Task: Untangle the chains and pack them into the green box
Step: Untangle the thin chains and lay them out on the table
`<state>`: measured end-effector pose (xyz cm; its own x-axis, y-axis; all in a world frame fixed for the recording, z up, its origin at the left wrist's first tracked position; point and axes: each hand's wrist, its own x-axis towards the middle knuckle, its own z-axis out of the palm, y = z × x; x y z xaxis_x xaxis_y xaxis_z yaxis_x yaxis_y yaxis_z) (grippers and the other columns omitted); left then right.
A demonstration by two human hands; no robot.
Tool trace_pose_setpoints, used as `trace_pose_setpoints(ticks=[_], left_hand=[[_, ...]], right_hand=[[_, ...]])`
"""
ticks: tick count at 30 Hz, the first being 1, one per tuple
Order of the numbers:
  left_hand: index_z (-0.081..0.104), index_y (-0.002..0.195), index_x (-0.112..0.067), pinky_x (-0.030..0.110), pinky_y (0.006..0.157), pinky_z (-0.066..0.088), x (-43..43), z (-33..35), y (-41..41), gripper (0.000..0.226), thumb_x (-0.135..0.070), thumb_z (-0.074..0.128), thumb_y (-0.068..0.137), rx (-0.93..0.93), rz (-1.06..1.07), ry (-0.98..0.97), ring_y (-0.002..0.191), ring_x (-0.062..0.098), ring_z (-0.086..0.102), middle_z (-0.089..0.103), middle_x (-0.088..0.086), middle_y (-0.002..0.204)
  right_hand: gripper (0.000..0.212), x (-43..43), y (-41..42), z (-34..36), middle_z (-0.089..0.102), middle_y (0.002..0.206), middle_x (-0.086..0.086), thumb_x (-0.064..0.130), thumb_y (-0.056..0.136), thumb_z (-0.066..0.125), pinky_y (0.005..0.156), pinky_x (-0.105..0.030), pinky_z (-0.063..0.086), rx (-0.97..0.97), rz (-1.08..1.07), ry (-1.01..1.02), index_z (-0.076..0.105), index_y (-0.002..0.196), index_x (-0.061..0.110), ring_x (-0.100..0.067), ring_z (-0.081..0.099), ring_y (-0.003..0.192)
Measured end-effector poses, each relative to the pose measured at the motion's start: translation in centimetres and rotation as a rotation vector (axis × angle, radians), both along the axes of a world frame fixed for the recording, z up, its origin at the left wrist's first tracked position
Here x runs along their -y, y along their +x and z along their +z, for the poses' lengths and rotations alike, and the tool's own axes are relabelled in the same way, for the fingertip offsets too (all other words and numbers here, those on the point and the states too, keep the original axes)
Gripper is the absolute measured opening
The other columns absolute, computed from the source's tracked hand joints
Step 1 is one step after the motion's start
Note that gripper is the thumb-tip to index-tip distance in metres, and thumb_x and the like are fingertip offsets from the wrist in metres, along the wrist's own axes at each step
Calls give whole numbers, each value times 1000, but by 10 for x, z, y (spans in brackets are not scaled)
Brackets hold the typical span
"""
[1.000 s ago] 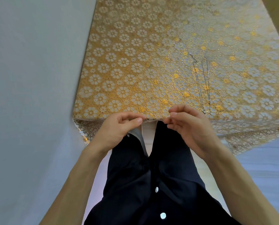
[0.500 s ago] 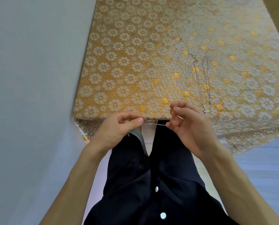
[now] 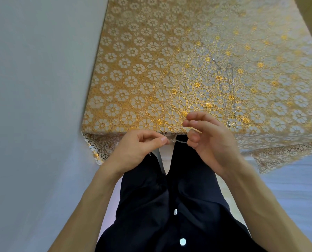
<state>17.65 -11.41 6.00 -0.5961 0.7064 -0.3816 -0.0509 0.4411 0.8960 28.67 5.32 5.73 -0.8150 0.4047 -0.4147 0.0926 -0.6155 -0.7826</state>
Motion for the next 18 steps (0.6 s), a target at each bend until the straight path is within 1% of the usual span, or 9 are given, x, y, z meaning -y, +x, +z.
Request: trace_pose_setpoints(ticks=[3, 4, 7, 9, 11, 13, 14, 16, 18], left_hand=[[76, 93, -10, 4, 53, 37, -1, -4, -5, 16, -21, 64, 96, 14, 123, 4, 49, -8, 51, 62, -18, 59], [76, 92, -10, 5, 52, 37, -1, -5, -6, 17, -22, 65, 96, 13, 142, -2, 47, -5, 47, 57, -17, 57], [77, 89, -14, 8, 51, 34, 1, -10, -8, 18, -28, 67, 94, 0, 135, 4, 50, 7, 33, 36, 6, 61], [78, 87, -18, 12, 53, 32, 1, -13, -7, 19, -33, 68, 93, -10, 131, 3, 54, 11, 30, 33, 9, 65], [76, 80, -19, 18, 57, 32, 0, -12, -5, 22, -35, 68, 93, -13, 139, 12, 54, 10, 33, 37, 7, 62], [66, 66, -17, 21, 63, 33, 0, -8, -3, 33, -35, 68, 93, 32, 177, 64, 56, 6, 41, 46, -4, 58], [61, 60, -19, 24, 66, 34, 0, -6, -4, 36, -37, 66, 91, 81, 209, 117, 62, 7, 45, 51, -4, 63], [59, 55, -24, 31, 75, 36, -1, -3, -8, 32, -36, 60, 85, 174, 273, 204, 79, 11, 53, 60, 3, 80], [58, 58, -23, 35, 86, 38, -1, -3, -14, 28, -32, 58, 84, 276, 321, 289, 98, 15, 61, 70, 4, 92]], right_hand=[[16, -2, -1, 1, 67, 79, 2, -2, 95, 53, 53, -22, 30, 63, -2, 114, 61, 96, 11, -10, 40, 54], [16, -3, -1, 1, 67, 79, 2, -2, 95, 53, 53, -21, 30, 75, -6, 135, 62, 95, 11, -10, 40, 53], [16, -6, 0, 2, 67, 77, 0, -3, 94, 54, 52, -21, 30, 90, 1, 182, 63, 95, 10, -10, 38, 50], [15, -5, 0, 2, 66, 76, -1, -4, 93, 54, 51, -20, 30, 89, 13, 190, 62, 95, 9, -9, 36, 46], [15, -4, -2, 1, 65, 75, -2, -5, 92, 54, 54, -22, 29, 81, 3, 152, 62, 94, 8, -8, 33, 44], [12, -4, -3, 0, 64, 74, -2, -1, 85, 59, 59, -26, 29, 61, -26, 76, 63, 92, 8, -8, 34, 44], [12, -5, -4, 0, 63, 73, -2, 2, 80, 61, 61, -27, 30, 45, -46, 32, 63, 90, 8, -9, 36, 46], [14, -7, -4, -1, 60, 71, -2, 8, 74, 60, 65, -27, 36, 8, -77, -39, 63, 87, 9, -11, 41, 51], [13, -9, -5, 0, 57, 70, -1, 11, 73, 60, 69, -27, 47, -26, -101, -88, 63, 86, 10, -12, 41, 53]])
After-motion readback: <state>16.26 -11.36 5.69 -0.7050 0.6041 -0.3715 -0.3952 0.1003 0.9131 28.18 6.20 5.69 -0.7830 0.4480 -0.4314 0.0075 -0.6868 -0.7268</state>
